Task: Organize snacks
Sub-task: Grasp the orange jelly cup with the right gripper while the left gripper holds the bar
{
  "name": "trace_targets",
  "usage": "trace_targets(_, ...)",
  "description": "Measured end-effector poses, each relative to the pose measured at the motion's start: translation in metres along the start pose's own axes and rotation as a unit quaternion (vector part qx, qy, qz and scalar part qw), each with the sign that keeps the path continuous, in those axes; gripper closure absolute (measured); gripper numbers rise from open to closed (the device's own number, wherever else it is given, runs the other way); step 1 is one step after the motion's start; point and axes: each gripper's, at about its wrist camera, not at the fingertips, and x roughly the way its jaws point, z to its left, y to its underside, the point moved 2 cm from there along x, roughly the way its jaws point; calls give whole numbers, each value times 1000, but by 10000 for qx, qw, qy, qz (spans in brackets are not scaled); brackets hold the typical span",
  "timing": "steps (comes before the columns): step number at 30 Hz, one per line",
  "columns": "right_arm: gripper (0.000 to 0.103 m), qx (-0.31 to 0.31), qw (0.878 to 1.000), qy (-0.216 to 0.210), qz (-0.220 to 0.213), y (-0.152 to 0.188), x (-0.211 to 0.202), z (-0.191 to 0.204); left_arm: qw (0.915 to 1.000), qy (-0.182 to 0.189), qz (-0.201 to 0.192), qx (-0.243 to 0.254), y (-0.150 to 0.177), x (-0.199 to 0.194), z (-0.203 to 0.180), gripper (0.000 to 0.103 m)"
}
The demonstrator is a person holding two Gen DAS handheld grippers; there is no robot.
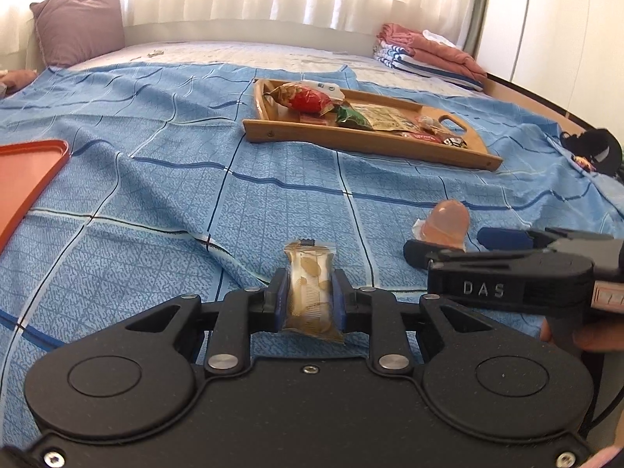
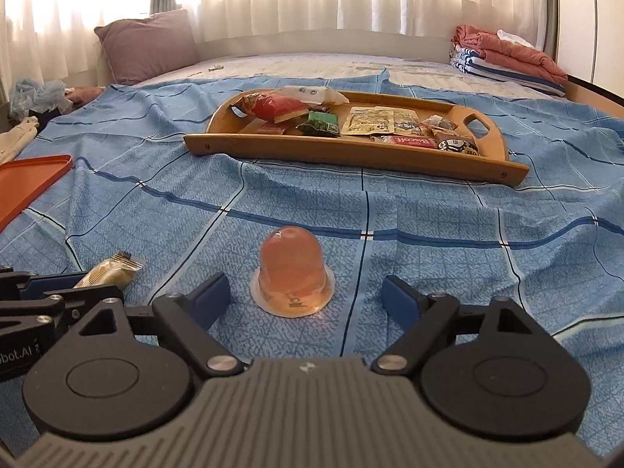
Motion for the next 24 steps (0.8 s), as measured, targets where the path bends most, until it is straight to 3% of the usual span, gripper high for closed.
trace_targets(4,13,-155,9997,150,-120,4,-1,5,9999,23,-31,-167,0,2,3,79)
trace_targets(11,14,-135,9995,138,-230,6,-3,4,9999,-59,-115,65,3,2,0,79)
trace_targets(19,29,-104,9992,43,-394,7,-9,3,9998,-42,-146,134,4,2,-2,79)
trace_targets(21,42,-126,9991,-10,-401,4,-13,5,9997,-41,-150,161,4,2,-2,79)
trace_targets(24,51,31,9994,-51,-333,1,-17,5,9998,-9,-139,168,3,1,-1,79)
